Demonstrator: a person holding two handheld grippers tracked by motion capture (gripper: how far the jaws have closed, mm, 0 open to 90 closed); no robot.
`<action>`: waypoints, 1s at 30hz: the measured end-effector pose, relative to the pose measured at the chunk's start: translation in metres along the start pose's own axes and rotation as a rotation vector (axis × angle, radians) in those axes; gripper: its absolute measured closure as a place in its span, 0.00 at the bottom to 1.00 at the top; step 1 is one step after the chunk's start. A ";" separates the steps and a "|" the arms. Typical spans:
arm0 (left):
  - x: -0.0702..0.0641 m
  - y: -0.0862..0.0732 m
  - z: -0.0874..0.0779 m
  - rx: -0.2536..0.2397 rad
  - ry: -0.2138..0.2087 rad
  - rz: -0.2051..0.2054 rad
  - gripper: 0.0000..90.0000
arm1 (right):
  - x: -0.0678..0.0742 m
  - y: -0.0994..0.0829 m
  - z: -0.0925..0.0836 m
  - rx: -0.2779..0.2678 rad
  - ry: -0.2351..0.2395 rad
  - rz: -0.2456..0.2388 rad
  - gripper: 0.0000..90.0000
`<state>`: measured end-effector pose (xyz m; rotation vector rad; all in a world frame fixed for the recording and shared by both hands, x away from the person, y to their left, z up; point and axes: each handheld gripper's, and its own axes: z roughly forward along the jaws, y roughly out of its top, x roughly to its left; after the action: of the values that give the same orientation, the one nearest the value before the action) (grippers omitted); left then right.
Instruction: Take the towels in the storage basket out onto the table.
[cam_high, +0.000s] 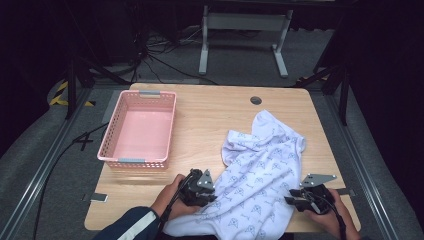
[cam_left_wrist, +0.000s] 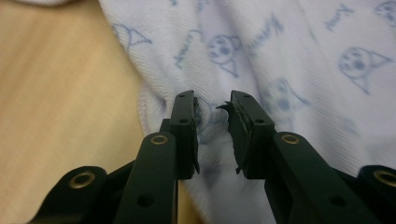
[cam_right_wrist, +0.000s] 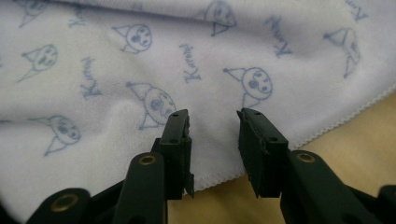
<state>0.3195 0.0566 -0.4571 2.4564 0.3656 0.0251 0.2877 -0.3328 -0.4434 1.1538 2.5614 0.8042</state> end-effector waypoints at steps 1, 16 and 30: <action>-0.004 -0.003 -0.001 -0.005 -0.006 0.006 0.81 | 0.002 -0.004 -0.004 0.021 0.021 0.007 0.69; 0.003 0.050 0.014 -0.128 0.053 0.064 0.67 | -0.077 0.049 -0.011 -0.237 -0.281 0.206 0.53; 0.055 0.080 0.061 -0.081 0.131 0.031 0.81 | -0.126 0.067 0.038 -0.128 -0.269 0.294 0.85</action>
<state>0.3997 -0.0255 -0.4608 2.3861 0.3758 0.2112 0.4290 -0.3748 -0.4400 1.5046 2.1232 0.7979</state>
